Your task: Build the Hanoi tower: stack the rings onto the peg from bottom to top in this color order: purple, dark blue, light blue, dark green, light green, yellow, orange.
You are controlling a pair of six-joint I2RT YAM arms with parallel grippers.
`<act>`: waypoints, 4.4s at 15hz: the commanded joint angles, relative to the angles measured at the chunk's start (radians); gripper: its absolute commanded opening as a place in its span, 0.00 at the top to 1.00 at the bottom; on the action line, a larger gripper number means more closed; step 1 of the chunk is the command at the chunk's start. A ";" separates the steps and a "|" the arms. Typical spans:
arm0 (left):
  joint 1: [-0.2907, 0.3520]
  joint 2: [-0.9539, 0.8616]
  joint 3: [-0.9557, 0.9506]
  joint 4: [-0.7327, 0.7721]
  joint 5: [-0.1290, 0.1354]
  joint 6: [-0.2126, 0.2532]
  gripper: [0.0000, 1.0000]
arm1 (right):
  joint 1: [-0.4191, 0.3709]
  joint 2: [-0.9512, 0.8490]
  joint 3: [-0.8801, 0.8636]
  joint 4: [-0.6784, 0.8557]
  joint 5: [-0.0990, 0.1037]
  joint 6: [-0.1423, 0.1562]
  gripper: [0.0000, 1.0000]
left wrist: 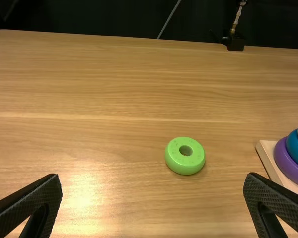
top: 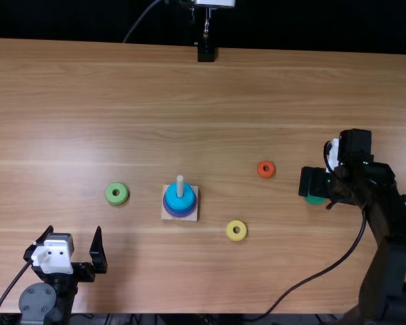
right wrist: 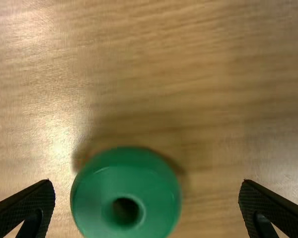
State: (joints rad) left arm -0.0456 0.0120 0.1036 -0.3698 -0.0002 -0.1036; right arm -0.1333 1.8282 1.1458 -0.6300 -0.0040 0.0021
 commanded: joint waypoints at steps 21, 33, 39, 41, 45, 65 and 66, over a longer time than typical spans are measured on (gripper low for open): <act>0.007 -0.012 -0.104 -0.079 -0.003 0.015 0.00 | 0.054 0.060 0.037 -0.006 0.035 0.095 0.30; 0.007 -0.012 -0.104 -0.079 -0.005 0.015 0.00 | 0.093 0.060 0.069 -0.019 0.107 0.125 1.00; 0.007 -0.012 -0.104 -0.079 -0.005 0.015 0.00 | 0.218 -0.126 0.183 -0.223 0.107 0.107 1.00; 0.007 -0.012 -0.104 -0.079 -0.005 0.015 0.00 | 0.273 -0.182 0.233 -0.308 0.105 0.107 1.00; 0.007 -0.012 -0.104 -0.079 -0.003 0.015 0.00 | 0.455 -0.237 0.336 -0.441 0.098 0.105 1.00; 0.007 -0.012 -0.104 -0.079 -0.003 0.015 0.00 | 0.867 0.036 0.755 -0.485 0.096 0.119 1.00; 0.007 -0.012 -0.104 -0.079 -0.003 0.015 0.00 | 0.870 0.037 0.756 -0.483 0.096 0.119 1.00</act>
State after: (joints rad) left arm -0.0456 0.0116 0.1040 -0.3702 0.0006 -0.1036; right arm 0.7212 1.8412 1.8603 -1.1141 0.0898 0.1123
